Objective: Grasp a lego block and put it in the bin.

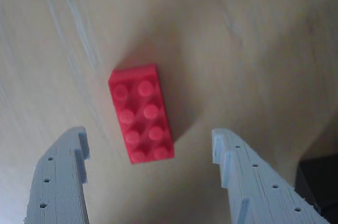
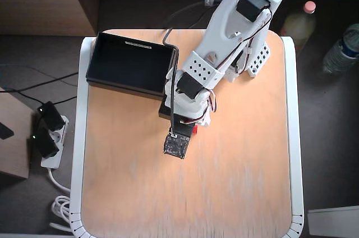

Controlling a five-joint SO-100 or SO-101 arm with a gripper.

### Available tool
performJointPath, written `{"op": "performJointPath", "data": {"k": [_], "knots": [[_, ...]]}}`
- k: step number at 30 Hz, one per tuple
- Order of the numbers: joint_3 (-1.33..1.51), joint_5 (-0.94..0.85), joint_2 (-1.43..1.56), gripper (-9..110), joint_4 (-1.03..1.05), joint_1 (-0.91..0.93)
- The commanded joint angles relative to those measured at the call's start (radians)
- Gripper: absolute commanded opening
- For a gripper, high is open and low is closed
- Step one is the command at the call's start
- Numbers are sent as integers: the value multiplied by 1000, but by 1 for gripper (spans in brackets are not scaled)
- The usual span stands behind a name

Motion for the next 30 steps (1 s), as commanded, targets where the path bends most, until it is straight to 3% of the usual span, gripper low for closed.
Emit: {"op": "performJointPath", "data": {"k": [1,30], "knots": [[-117,-21,-5,24,-23,-21],[14,-58,-41,24,-130,-83]]}}
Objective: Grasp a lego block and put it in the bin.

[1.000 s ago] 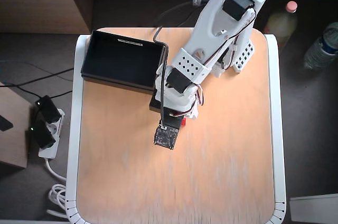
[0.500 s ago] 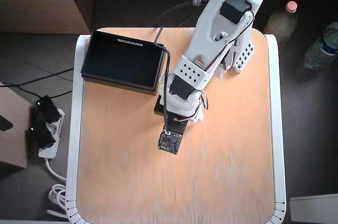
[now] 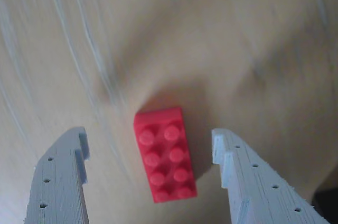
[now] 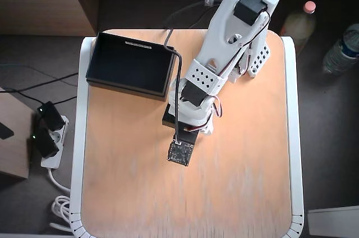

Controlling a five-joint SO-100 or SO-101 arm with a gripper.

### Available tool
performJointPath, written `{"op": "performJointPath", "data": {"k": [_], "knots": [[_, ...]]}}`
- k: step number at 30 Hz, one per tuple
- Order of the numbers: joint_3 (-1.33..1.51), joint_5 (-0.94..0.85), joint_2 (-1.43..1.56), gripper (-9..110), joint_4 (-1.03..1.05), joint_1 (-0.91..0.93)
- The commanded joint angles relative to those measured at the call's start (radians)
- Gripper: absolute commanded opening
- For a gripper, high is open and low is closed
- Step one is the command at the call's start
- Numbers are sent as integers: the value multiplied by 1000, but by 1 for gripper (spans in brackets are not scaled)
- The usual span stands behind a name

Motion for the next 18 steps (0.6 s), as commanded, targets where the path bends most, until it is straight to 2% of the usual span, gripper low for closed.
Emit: {"op": "performJointPath", "data": {"k": [1,18], "knots": [[-6,8,9,24,-23,-8],[58,20,23,22,-25,-6]]}}
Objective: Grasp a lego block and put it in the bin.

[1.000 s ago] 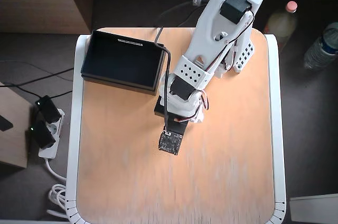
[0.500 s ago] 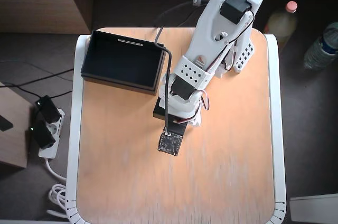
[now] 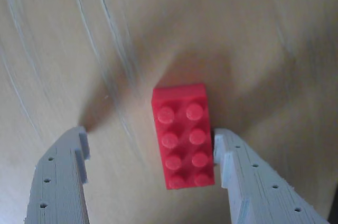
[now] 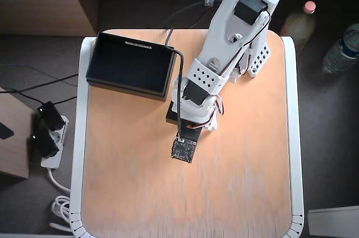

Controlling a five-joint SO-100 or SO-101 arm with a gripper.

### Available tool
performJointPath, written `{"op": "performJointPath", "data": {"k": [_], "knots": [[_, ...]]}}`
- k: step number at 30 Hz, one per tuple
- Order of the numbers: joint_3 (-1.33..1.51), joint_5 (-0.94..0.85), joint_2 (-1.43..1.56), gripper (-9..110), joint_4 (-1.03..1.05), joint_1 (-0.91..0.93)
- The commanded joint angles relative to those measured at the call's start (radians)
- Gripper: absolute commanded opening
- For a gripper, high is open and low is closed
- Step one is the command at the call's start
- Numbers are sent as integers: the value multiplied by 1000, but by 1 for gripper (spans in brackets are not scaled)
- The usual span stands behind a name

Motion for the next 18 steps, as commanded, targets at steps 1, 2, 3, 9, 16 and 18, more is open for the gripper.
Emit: {"op": "performJointPath", "data": {"k": [1,2,3,9,16,18], "knots": [[0,9,21,22,-25,-5],[0,9,21,21,-25,-5],[0,9,21,21,-25,-3],[0,21,20,10,-25,11],[0,26,20,0,-25,21],[0,28,21,0,-25,25]]}}
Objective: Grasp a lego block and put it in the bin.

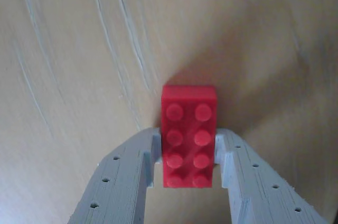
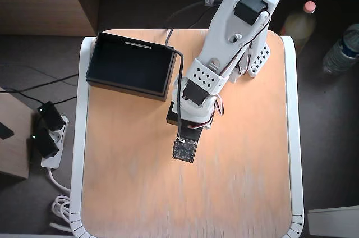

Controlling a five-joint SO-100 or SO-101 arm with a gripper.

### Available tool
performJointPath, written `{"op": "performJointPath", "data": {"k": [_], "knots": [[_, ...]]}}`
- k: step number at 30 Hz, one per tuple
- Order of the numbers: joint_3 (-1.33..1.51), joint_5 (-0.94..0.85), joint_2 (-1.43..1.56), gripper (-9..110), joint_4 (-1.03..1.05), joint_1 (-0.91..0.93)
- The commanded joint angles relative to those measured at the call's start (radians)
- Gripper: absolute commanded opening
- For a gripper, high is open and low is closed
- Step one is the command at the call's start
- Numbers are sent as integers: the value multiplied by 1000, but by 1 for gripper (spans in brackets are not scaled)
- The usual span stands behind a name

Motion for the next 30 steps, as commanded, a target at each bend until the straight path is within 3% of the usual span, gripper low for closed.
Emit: {"op": "performJointPath", "data": {"k": [1,14,21,30], "knots": [[0,5,21,0,-25,11],[-43,-77,97,0,-3,38],[-178,-106,129,0,222,89],[-293,-117,175,0,328,189]]}}
